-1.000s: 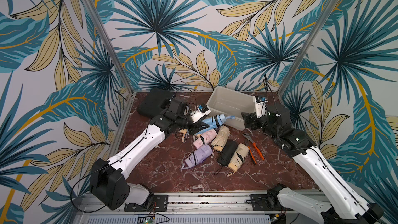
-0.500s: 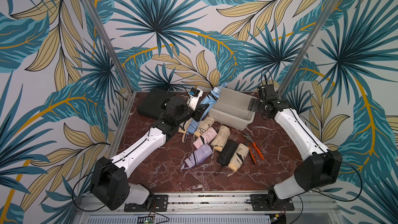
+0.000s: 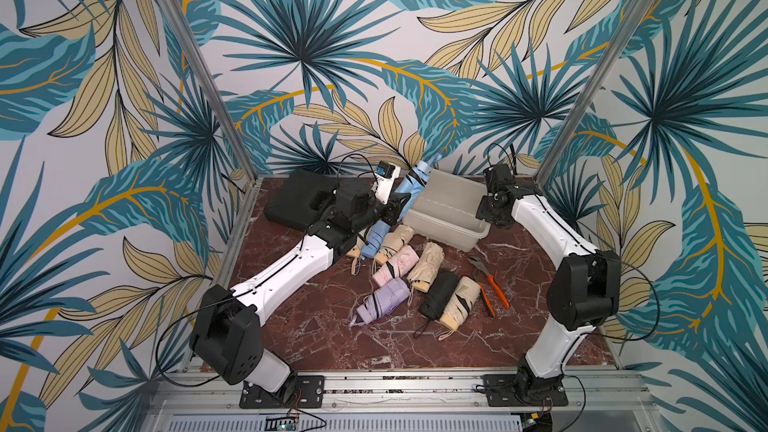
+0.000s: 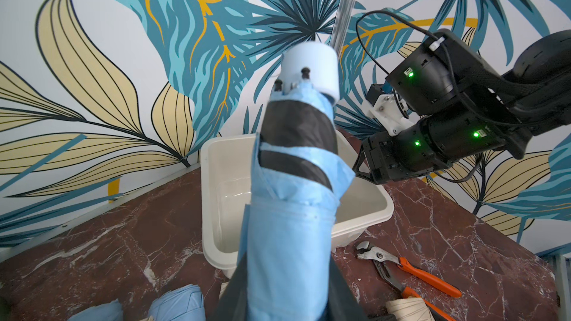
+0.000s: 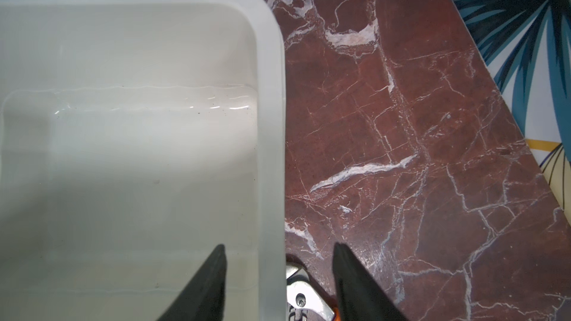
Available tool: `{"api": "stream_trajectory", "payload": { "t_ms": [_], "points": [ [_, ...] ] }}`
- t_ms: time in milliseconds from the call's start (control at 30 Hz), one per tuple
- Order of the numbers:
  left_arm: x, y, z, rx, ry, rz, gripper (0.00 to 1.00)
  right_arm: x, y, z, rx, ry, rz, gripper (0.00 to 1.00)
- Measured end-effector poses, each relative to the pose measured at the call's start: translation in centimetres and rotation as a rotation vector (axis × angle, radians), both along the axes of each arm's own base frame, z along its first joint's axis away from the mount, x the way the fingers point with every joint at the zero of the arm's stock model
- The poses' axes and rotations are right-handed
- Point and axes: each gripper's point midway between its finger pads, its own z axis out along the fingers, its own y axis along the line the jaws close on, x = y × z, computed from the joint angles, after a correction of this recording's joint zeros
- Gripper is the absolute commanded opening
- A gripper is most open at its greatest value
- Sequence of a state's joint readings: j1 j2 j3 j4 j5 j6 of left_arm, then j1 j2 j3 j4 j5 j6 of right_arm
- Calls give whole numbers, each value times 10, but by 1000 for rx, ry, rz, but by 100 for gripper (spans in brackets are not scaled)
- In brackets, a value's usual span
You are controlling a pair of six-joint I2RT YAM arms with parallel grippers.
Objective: Put the umbrella into the storage box
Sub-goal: Move the storage box to the center of the board.
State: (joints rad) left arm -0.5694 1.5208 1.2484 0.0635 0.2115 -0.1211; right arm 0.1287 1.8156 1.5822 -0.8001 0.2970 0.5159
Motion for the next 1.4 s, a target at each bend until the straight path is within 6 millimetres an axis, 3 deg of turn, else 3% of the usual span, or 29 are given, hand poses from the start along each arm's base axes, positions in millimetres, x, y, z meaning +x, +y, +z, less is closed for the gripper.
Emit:
{"api": "stream_trajectory", "payload": {
  "t_ms": [500,967,1267,1400],
  "points": [
    [9,-7,-13,42,33,57,0,-6,15,-16,65,60,62,16],
    [3,-12,-20,45,95,102,0,-29,42,-14,102,84,160,10],
    [6,-16,-32,43,171,134,0,-49,68,-16,138,123,269,10],
    [9,-23,-39,40,209,134,0,-55,73,-19,144,146,292,29]
  ]
}}
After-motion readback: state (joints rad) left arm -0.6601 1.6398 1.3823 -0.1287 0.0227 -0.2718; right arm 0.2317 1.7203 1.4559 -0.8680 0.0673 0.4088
